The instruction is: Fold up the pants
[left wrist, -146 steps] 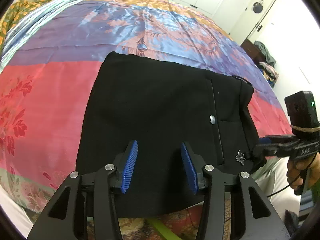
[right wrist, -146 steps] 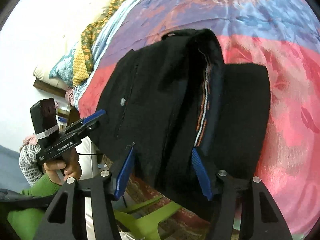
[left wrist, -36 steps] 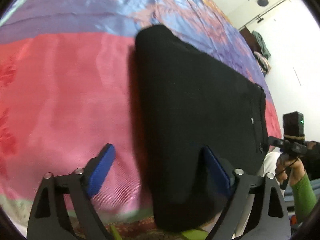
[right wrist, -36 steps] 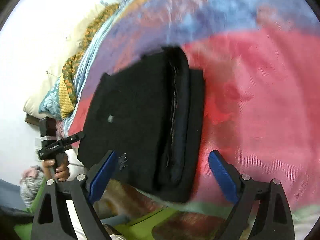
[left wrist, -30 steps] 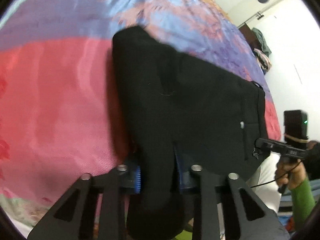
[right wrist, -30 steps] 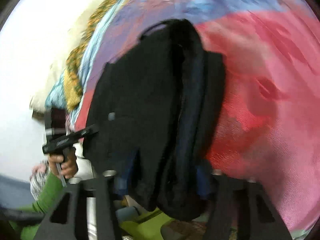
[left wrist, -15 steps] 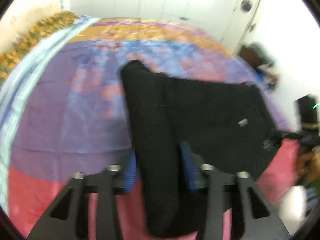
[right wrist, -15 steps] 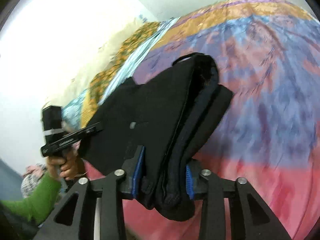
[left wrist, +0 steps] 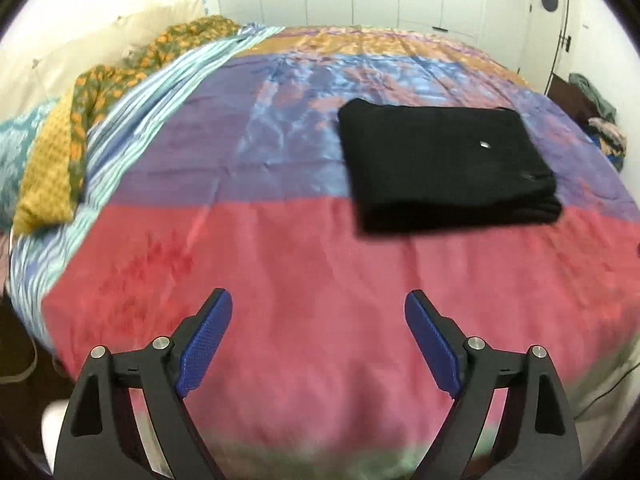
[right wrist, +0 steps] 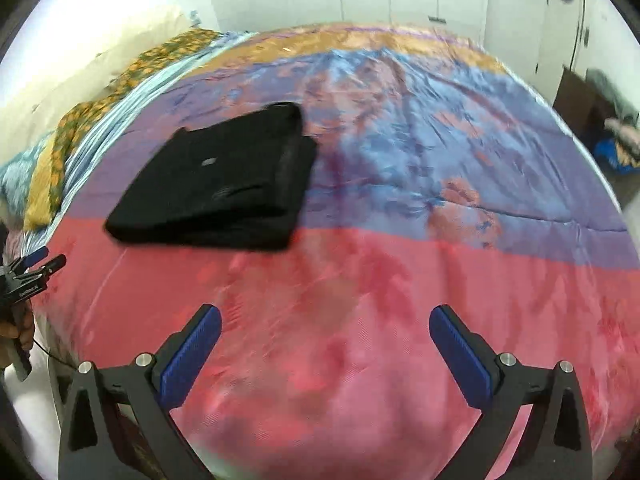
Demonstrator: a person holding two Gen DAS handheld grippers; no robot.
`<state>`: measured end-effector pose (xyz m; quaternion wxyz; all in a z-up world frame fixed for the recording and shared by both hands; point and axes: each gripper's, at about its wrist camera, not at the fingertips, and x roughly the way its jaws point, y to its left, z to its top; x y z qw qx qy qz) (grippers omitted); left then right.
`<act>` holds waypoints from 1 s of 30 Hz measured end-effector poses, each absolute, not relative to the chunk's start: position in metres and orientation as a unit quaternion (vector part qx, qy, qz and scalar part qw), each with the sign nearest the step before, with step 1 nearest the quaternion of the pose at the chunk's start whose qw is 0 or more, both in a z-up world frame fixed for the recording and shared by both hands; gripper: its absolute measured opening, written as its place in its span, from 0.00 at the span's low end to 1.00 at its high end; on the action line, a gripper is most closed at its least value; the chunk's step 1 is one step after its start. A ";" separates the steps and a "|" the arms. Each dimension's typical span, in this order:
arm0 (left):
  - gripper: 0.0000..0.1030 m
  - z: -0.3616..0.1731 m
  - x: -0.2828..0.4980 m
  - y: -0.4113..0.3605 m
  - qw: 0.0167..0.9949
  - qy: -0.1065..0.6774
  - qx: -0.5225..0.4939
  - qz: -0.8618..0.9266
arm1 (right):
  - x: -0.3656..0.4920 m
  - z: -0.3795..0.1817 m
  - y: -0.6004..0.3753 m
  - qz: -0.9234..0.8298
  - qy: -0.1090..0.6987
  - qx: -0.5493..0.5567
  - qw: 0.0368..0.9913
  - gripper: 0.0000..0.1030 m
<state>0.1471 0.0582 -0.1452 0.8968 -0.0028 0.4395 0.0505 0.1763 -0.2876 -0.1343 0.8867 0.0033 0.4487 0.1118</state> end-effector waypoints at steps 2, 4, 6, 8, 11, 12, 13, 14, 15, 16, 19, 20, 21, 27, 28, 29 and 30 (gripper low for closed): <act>0.88 -0.138 0.134 0.048 0.893 0.448 -0.007 0.048 | 0.159 -0.132 -0.264 0.112 0.441 -0.006 0.890 1.00; 0.89 -0.132 0.121 0.041 0.891 0.451 -0.007 0.048 | 0.140 -0.134 -0.240 0.111 0.435 -0.021 0.893 1.00; 0.89 -0.129 0.109 0.036 0.892 0.449 -0.008 0.054 | 0.122 -0.132 -0.216 0.107 0.435 -0.032 0.893 1.00; 0.89 -0.129 0.099 0.032 0.890 0.453 -0.002 0.048 | 0.110 -0.134 -0.202 0.119 0.442 -0.032 0.888 1.00; 0.89 -0.125 0.092 0.026 0.890 0.455 0.012 0.035 | 0.097 -0.122 -0.189 0.121 0.435 -0.050 0.891 1.00; 0.89 -0.123 0.091 0.025 0.892 0.451 0.014 0.035 | 0.092 -0.114 -0.187 0.113 0.426 -0.059 0.896 1.00; 0.89 -0.120 0.089 0.025 0.893 0.449 0.014 0.036 | 0.090 -0.110 -0.185 0.109 0.422 -0.064 0.898 1.00; 0.89 -0.117 0.088 0.025 0.894 0.447 0.009 0.034 | 0.088 -0.106 -0.184 0.105 0.418 -0.068 0.900 1.00; 0.89 -0.114 0.088 0.026 0.896 0.444 0.001 0.031 | 0.087 -0.102 -0.184 0.103 0.416 -0.070 0.901 1.00; 0.89 -0.112 0.087 0.026 0.897 0.442 -0.006 0.028 | 0.087 -0.100 -0.185 0.099 0.414 -0.070 0.902 1.00; 0.89 -0.111 0.088 0.024 0.899 0.437 -0.003 0.025 | 0.087 -0.099 -0.186 0.089 0.409 -0.075 0.905 1.00; 0.89 -0.110 0.088 0.022 0.899 0.437 0.002 0.024 | 0.087 -0.099 -0.186 0.088 0.410 -0.074 0.905 1.00; 0.89 -0.111 0.087 0.021 0.899 0.436 0.005 0.023 | 0.087 -0.100 -0.187 0.087 0.412 -0.069 0.904 1.00; 0.89 -0.111 0.085 0.014 0.900 0.435 0.015 0.017 | 0.087 -0.105 -0.194 0.083 0.420 -0.057 0.902 1.00; 0.89 -0.111 0.085 0.013 0.900 0.434 0.016 0.017 | 0.087 -0.106 -0.194 0.084 0.421 -0.056 0.901 1.00; 0.89 -0.110 0.086 0.012 0.900 0.435 0.018 0.016 | 0.086 -0.108 -0.194 0.083 0.423 -0.054 0.901 1.00; 0.89 -0.110 0.086 0.011 0.900 0.435 0.018 0.017 | 0.086 -0.109 -0.195 0.083 0.424 -0.053 0.900 1.00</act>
